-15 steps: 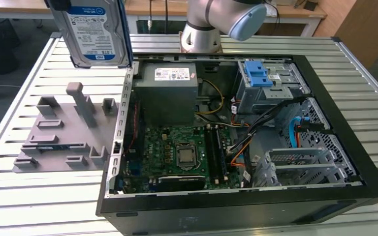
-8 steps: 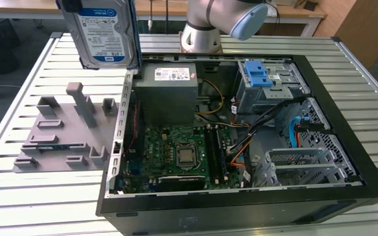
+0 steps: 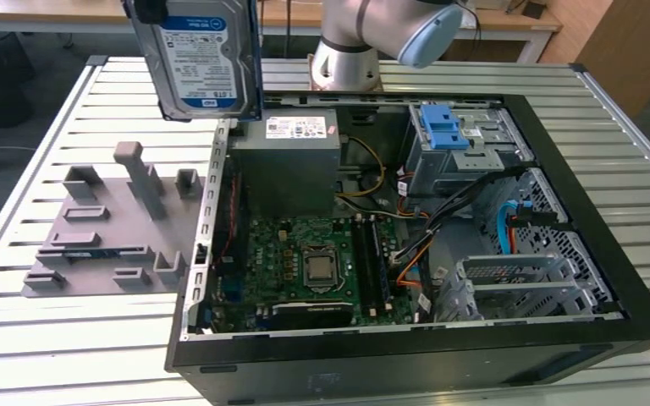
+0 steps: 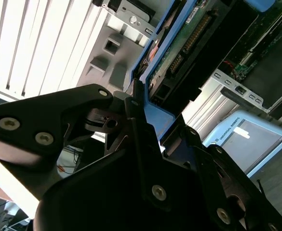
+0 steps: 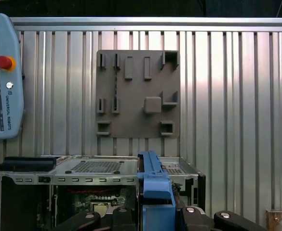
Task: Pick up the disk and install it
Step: 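Pick up the disk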
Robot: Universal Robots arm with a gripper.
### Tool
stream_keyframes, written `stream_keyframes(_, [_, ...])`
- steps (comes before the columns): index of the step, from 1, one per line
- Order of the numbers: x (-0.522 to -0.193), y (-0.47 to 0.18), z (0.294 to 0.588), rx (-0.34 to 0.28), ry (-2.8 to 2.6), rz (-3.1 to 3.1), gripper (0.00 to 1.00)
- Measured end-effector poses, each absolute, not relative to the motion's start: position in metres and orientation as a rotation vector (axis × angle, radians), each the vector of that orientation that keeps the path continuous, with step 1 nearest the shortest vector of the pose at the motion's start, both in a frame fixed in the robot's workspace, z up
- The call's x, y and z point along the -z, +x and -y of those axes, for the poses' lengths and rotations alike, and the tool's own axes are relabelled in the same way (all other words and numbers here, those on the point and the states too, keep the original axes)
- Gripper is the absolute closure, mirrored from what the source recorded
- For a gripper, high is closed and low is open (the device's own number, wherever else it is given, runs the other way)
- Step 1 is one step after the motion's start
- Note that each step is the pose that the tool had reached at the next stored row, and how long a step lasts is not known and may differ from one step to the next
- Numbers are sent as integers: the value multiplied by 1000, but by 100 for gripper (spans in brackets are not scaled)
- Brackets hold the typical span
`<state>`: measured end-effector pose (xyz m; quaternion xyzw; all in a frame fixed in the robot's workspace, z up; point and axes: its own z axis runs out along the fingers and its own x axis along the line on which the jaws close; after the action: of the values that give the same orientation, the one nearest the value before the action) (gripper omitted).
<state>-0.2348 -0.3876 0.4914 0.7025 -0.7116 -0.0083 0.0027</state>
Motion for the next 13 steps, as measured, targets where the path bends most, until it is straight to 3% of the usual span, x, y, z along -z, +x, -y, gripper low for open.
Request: stream_keyframes(13, [-491,-207,397,27,2203,2232,64])
